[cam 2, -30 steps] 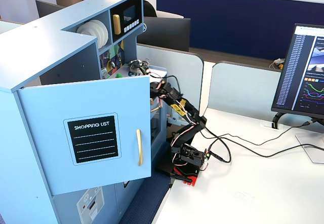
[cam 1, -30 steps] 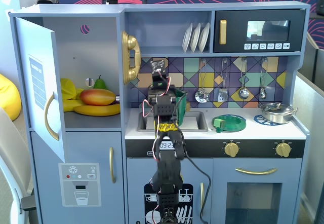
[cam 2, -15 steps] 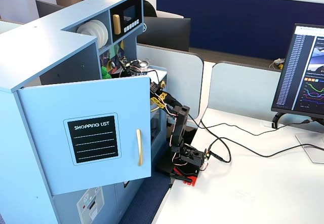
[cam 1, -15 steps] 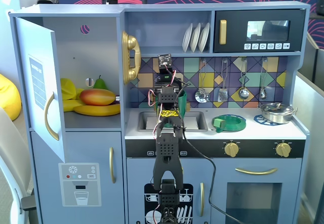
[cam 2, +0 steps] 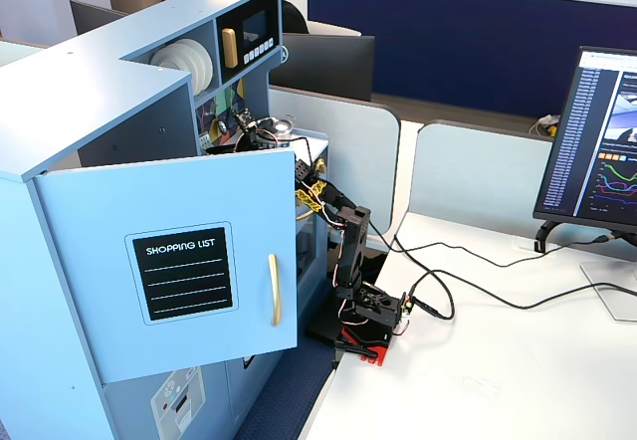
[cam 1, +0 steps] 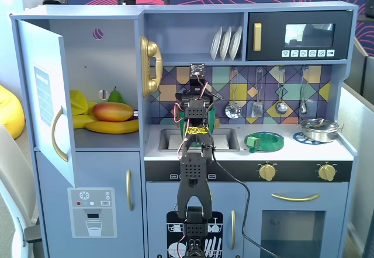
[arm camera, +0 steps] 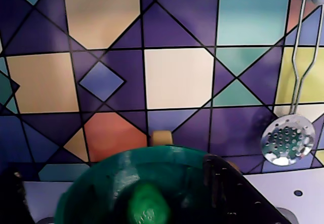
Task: Pick up the green pineapple from the left cabinet and place it in the green recipient
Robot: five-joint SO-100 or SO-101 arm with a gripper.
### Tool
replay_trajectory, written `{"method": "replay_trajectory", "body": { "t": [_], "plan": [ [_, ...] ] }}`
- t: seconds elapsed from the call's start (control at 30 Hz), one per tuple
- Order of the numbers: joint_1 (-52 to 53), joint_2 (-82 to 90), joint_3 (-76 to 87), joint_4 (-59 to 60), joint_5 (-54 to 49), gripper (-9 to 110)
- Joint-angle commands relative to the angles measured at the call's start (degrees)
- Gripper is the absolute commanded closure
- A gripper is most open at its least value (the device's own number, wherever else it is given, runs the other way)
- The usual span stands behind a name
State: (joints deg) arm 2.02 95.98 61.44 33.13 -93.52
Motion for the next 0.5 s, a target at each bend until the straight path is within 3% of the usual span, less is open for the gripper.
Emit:
{"method": "replay_trajectory", "body": {
  "t": [0.0,0.2,0.47],
  "plan": [
    [-0.1,3.6,-1.0,-2.5,0.8,58],
    [-0.8,16.1,9.4,0.4,1.8,59],
    [-1.3,48.0,37.1,16.1,1.2,62]
  ]
}}
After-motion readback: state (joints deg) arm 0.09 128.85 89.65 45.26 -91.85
